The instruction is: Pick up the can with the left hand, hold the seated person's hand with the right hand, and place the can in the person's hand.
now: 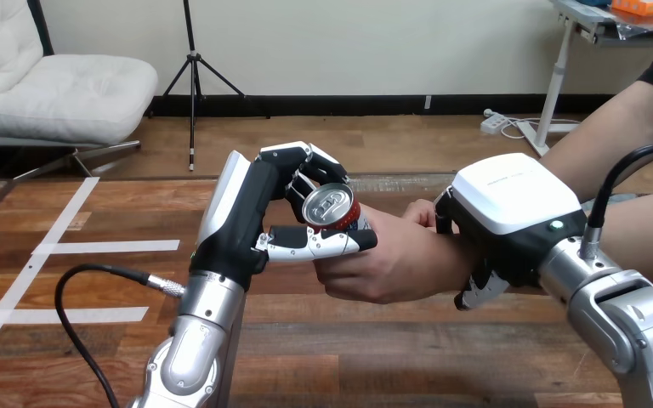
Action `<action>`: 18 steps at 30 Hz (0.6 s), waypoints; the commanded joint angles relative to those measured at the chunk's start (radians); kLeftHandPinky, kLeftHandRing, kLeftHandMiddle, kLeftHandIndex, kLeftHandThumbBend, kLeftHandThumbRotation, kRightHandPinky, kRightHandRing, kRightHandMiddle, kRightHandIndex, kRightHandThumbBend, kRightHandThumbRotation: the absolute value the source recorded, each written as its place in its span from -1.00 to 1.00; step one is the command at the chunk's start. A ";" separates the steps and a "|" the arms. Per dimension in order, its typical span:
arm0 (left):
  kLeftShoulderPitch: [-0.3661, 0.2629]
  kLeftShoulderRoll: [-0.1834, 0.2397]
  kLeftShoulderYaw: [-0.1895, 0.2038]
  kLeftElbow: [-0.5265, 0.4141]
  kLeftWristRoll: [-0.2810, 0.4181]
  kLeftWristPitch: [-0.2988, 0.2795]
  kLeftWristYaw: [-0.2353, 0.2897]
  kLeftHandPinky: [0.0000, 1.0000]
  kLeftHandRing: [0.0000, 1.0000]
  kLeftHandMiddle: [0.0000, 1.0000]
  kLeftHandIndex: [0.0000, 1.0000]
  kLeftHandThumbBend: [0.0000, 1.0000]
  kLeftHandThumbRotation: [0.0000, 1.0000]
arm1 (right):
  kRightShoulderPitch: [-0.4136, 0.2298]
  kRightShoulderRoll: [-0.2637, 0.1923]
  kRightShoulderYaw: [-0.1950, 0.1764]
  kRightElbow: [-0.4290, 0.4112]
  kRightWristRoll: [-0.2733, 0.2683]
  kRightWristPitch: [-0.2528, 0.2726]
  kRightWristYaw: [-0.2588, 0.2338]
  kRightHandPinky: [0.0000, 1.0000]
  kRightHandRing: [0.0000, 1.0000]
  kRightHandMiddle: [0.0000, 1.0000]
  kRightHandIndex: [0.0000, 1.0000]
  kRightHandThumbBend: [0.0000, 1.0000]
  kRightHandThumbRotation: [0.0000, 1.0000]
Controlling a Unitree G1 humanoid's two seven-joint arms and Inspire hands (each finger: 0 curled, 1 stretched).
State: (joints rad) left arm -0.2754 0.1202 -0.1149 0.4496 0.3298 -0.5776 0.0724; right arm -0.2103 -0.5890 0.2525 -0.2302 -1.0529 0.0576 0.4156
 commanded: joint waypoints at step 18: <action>-0.091 0.101 -0.096 -0.169 0.168 0.137 -0.149 0.62 0.84 0.88 0.89 0.84 -0.36 | -0.063 -0.005 0.007 0.011 -0.041 0.019 0.036 0.49 0.69 0.74 0.65 0.79 -0.96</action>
State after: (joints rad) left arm -0.2955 0.2015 -0.1604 0.3349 0.4751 -0.4397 -0.0445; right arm -0.2131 -0.5917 0.2740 -0.2268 -1.0800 0.0662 0.4683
